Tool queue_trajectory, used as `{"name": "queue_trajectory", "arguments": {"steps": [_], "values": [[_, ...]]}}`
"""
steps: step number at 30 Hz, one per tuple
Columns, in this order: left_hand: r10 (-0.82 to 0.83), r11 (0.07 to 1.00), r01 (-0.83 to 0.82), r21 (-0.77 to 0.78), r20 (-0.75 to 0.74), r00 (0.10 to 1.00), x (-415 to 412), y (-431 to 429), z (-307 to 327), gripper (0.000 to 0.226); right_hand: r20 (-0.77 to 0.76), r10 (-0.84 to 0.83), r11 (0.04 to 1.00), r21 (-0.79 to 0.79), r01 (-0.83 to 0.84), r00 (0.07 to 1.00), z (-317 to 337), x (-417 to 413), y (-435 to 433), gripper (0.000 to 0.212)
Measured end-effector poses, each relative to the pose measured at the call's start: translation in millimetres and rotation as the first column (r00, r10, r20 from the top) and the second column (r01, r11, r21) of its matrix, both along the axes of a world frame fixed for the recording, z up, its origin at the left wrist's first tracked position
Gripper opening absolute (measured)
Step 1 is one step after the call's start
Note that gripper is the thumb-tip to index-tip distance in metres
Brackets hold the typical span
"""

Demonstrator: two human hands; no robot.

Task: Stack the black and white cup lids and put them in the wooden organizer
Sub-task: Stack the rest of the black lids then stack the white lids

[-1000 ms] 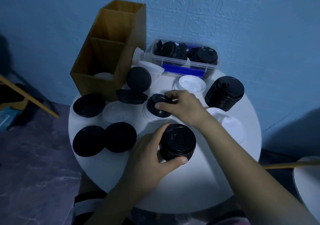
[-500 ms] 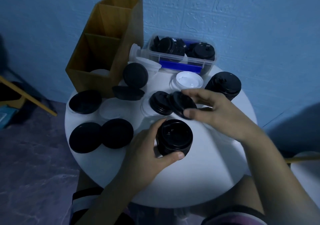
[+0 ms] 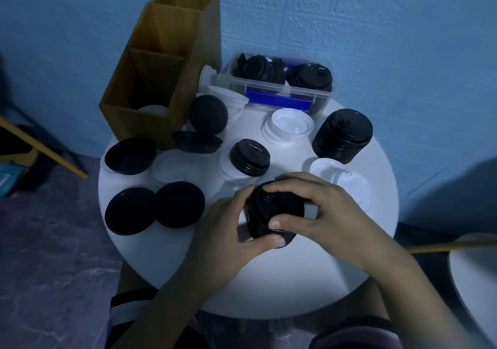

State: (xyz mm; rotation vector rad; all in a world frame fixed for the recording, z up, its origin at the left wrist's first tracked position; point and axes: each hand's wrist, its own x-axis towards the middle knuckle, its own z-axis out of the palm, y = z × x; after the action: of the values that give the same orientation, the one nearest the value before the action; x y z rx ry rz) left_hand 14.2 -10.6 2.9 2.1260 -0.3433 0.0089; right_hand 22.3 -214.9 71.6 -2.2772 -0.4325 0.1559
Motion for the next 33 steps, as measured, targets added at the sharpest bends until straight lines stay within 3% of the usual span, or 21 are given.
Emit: {"name": "queue_trajectory", "arguments": {"steps": [7,11,16,25,33], "values": [[0.007,1.000,-0.007,0.010,0.004,1.000,1.2,-0.2,0.0,0.077,-0.046,-0.044,0.992,-0.117,0.038,0.998,-1.6,-1.2,-3.3,0.058],[0.006,1.000,-0.007,0.024,0.018,1.000,1.1,-1.0,1.3,0.077,0.043,-0.068,0.977,-0.200,0.076,0.997,-7.3,-5.0,2.1,0.089],[-0.006,1.000,0.006,0.023,0.027,1.000,0.6,0.2,3.4,0.075,-0.012,-0.007,0.991,-0.132,0.006,1.000,-5.7,0.1,-3.7,0.075],[-0.019,0.999,0.017,0.050,0.038,0.999,0.3,0.7,4.5,0.076,-0.155,0.099,0.985,-0.122,-0.119,0.983,-3.9,8.7,-10.2,0.076],[-0.010,0.997,0.006,0.071,0.050,0.999,0.4,-0.2,-0.2,0.077,-0.075,0.035,0.987,-0.157,-0.046,0.997,-14.0,-1.1,-7.0,0.068]]}}
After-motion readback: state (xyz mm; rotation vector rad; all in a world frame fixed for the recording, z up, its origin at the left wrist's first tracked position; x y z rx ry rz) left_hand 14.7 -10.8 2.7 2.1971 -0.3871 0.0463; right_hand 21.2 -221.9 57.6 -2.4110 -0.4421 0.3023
